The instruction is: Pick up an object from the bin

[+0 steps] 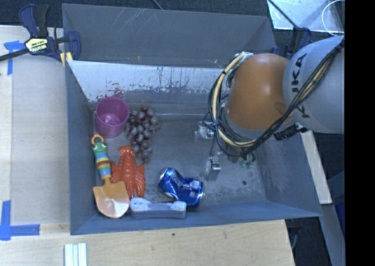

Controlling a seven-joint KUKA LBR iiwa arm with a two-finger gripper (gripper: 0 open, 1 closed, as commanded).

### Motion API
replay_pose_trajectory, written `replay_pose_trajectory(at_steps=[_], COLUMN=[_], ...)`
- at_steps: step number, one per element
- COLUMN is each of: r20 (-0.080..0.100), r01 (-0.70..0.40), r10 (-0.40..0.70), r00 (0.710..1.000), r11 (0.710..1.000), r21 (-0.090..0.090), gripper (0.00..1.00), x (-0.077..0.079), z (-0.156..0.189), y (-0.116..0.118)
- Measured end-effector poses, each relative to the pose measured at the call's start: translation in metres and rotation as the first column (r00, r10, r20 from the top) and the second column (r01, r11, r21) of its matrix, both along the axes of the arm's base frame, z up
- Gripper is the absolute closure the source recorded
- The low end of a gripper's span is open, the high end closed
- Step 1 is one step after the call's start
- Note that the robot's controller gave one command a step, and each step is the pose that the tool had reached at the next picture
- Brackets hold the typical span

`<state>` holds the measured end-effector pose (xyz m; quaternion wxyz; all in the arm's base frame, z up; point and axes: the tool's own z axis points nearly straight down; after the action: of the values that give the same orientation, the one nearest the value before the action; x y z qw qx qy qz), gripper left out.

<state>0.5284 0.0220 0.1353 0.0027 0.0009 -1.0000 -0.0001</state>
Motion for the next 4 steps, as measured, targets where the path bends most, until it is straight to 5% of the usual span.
replay_pose_trajectory(at_steps=[1, 2, 3, 4], r20=[0.008, 0.027, 0.018, 0.033], r01=[0.001, 0.151, 0.099, -0.323], r10=[-0.001, -0.151, -0.099, 0.323], r00=[1.000, 0.988, 0.995, 0.946], r11=[1.000, 0.989, 0.995, 0.946], r21=[0.000, 0.003, 0.001, -0.009], gripper=[0.00, 0.00, 0.00, 0.00], x=[0.002, -0.007, -0.020, -0.034], z=[0.004, -0.059, -0.002, -0.033], y=[0.000, 0.040, 0.046, 0.075])
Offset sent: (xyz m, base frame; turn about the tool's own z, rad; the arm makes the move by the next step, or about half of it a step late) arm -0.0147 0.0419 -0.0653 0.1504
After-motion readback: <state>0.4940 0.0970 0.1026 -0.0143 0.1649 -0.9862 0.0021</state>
